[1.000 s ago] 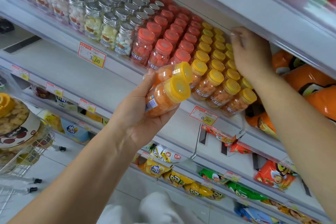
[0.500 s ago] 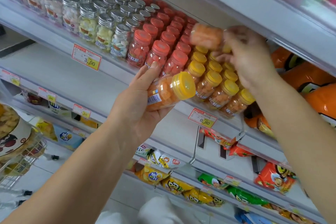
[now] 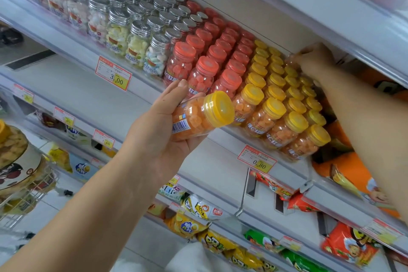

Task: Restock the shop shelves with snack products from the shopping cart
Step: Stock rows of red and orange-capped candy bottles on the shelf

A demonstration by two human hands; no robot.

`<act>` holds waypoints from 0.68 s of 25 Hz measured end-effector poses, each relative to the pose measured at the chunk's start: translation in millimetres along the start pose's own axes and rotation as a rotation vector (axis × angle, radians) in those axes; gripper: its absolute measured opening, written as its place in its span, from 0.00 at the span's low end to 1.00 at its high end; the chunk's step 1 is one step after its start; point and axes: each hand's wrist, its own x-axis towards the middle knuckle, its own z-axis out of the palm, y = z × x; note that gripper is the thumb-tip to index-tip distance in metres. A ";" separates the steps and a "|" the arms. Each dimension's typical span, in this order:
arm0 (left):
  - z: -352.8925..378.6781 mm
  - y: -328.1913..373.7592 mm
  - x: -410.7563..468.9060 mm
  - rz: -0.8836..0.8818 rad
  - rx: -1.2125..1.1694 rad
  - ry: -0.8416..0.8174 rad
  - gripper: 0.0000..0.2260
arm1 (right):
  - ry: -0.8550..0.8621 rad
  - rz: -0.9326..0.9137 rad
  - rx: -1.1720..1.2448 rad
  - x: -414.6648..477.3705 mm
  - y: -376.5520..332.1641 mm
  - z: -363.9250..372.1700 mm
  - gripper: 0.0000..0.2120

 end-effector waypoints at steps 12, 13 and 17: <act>12.6 -2.4 6.9 0.032 -0.007 0.119 0.16 | 0.057 -0.511 -0.032 -107.8 -28.9 -4.2 0.15; 14.6 -1.7 6.6 0.049 -0.014 0.133 0.15 | -0.064 -0.621 0.067 -136.6 -33.8 -2.6 0.13; 25.9 0.4 4.8 0.100 0.007 0.054 0.13 | -0.478 -0.717 0.415 -196.0 -45.6 9.0 0.10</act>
